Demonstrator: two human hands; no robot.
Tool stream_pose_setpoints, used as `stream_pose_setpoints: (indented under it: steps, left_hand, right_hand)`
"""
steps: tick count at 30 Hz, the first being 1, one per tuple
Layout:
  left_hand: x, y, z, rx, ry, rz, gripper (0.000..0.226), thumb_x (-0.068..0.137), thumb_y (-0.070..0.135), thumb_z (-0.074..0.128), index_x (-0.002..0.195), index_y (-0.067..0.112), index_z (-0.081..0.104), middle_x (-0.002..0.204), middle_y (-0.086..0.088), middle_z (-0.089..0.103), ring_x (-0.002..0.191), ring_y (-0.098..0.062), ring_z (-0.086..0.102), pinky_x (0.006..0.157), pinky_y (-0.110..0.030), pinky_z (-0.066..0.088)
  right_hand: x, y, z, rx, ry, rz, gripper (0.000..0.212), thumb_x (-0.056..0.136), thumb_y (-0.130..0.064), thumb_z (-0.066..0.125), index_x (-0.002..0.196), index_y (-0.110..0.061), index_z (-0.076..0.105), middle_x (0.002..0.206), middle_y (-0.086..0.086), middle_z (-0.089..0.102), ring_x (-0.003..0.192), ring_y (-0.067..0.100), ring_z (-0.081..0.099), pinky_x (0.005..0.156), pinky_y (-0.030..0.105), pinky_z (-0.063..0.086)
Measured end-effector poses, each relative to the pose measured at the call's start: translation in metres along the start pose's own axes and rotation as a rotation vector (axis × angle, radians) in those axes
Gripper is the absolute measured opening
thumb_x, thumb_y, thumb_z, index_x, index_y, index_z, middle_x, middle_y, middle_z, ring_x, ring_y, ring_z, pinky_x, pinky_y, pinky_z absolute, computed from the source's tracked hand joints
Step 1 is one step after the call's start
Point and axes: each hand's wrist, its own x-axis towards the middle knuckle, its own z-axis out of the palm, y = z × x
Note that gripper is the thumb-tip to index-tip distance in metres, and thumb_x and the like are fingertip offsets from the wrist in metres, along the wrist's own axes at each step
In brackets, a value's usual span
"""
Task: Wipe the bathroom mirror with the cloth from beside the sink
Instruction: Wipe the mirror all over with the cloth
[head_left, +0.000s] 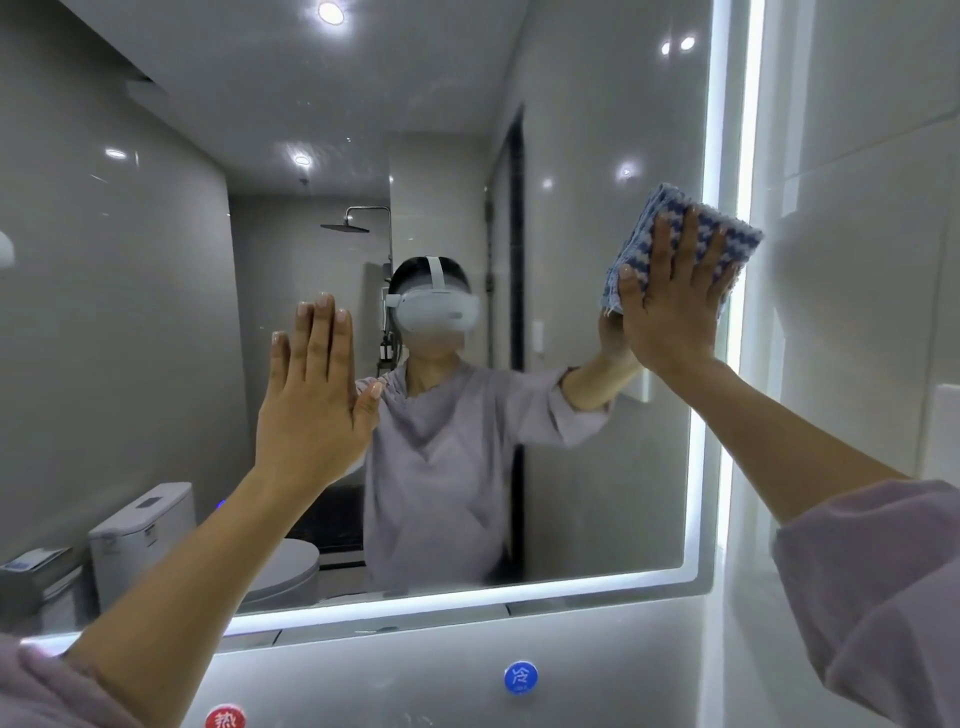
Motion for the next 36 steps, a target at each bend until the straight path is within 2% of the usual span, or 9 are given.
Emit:
stream_pose_setpoints:
  steps: [3, 9, 14, 17, 22, 27, 31, 33, 36]
  left_hand:
    - [0.0, 0.001, -0.001, 0.004, -0.004, -0.004, 0.077, 0.092, 0.048, 0.015, 0.149, 0.0, -0.001, 0.158, -0.014, -0.009, 0.147, -0.03, -0.008, 0.12, -0.047, 0.001]
    - [0.0, 0.001, -0.004, 0.018, -0.015, -0.007, 0.076, 0.091, 0.048, 0.015, 0.149, 0.001, -0.003, 0.157, -0.014, -0.011, 0.147, -0.03, -0.01, 0.12, -0.046, -0.001]
    - [0.0, -0.001, -0.001, 0.021, -0.02, -0.01, 0.075, 0.092, 0.045, 0.02, 0.148, 0.003, -0.006, 0.157, -0.013, -0.014, 0.146, -0.028, -0.013, 0.12, -0.046, -0.001]
    - [0.0, -0.002, 0.001, 0.013, -0.005, -0.005, 0.074, 0.093, 0.043, 0.025, 0.149, 0.002, -0.004, 0.158, -0.014, -0.011, 0.147, -0.028, -0.011, 0.12, -0.046, -0.002]
    - [0.0, -0.004, 0.004, 0.011, 0.009, 0.003, 0.073, 0.095, 0.045, 0.021, 0.149, 0.004, -0.005, 0.159, -0.014, -0.01, 0.147, -0.028, -0.009, 0.12, -0.046, -0.001]
    - [0.001, -0.004, 0.006, 0.023, 0.015, 0.003, 0.073, 0.094, 0.048, 0.016, 0.15, 0.005, -0.006, 0.159, -0.014, -0.01, 0.147, -0.027, -0.009, 0.12, -0.046, 0.0]
    - [0.001, -0.007, 0.007, 0.021, 0.019, 0.008, 0.074, 0.095, 0.047, 0.02, 0.15, 0.005, -0.003, 0.159, -0.013, -0.009, 0.147, -0.026, -0.009, 0.121, -0.045, 0.002]
    - [0.002, -0.008, 0.006, 0.012, 0.023, 0.018, 0.074, 0.094, 0.048, 0.02, 0.15, 0.005, -0.002, 0.159, -0.012, -0.009, 0.147, -0.026, -0.009, 0.121, -0.045, 0.001]
    - [0.002, -0.007, 0.006, 0.017, 0.026, 0.02, 0.074, 0.094, 0.048, 0.02, 0.15, 0.005, -0.001, 0.159, -0.011, -0.009, 0.147, -0.026, -0.009, 0.12, -0.044, -0.001]
  right_hand:
    - [0.0, -0.011, 0.0, 0.007, 0.001, -0.005, 0.067, 0.096, -0.051, 0.015, 0.154, -0.02, 0.002, 0.161, 0.01, -0.002, 0.146, 0.038, -0.008, 0.115, 0.053, -0.01]
    - [-0.002, -0.072, 0.003, 0.012, 0.008, -0.172, 0.069, 0.098, -0.052, 0.017, 0.154, -0.017, -0.003, 0.161, 0.012, -0.008, 0.145, 0.037, -0.012, 0.111, 0.046, -0.023]
    - [-0.007, -0.137, 0.005, -0.011, 0.029, -0.308, 0.068, 0.098, -0.054, 0.016, 0.153, -0.02, -0.005, 0.161, 0.014, -0.005, 0.146, 0.039, -0.007, 0.116, 0.054, -0.009]
    - [-0.013, -0.17, 0.007, -0.034, 0.017, -0.409, 0.068, 0.097, -0.056, 0.016, 0.154, -0.022, 0.002, 0.161, 0.011, -0.002, 0.146, 0.038, -0.005, 0.116, 0.054, -0.009]
    - [-0.025, -0.204, 0.011, -0.082, -0.029, -0.568, 0.067, 0.098, -0.056, 0.018, 0.154, -0.023, 0.001, 0.162, 0.007, -0.004, 0.147, 0.035, -0.009, 0.116, 0.053, -0.01]
    - [-0.02, -0.207, 0.007, -0.112, -0.031, -0.656, 0.066, 0.097, -0.058, 0.019, 0.154, -0.026, 0.003, 0.162, 0.004, -0.003, 0.147, 0.033, -0.009, 0.116, 0.052, -0.011]
    - [-0.001, -0.196, 0.001, -0.149, -0.021, -0.756, 0.066, 0.096, -0.061, 0.019, 0.153, -0.03, 0.006, 0.162, 0.0, 0.002, 0.148, 0.032, -0.004, 0.117, 0.054, -0.005]
    - [0.014, -0.184, -0.003, -0.165, -0.007, -0.736, 0.068, 0.095, -0.063, 0.017, 0.153, -0.03, 0.006, 0.162, 0.0, 0.003, 0.148, 0.032, -0.002, 0.118, 0.053, -0.004]
    - [0.041, -0.153, -0.009, -0.147, 0.01, -0.599, 0.069, 0.095, -0.064, 0.015, 0.153, -0.03, 0.002, 0.162, 0.001, -0.001, 0.148, 0.031, -0.004, 0.118, 0.053, -0.003]
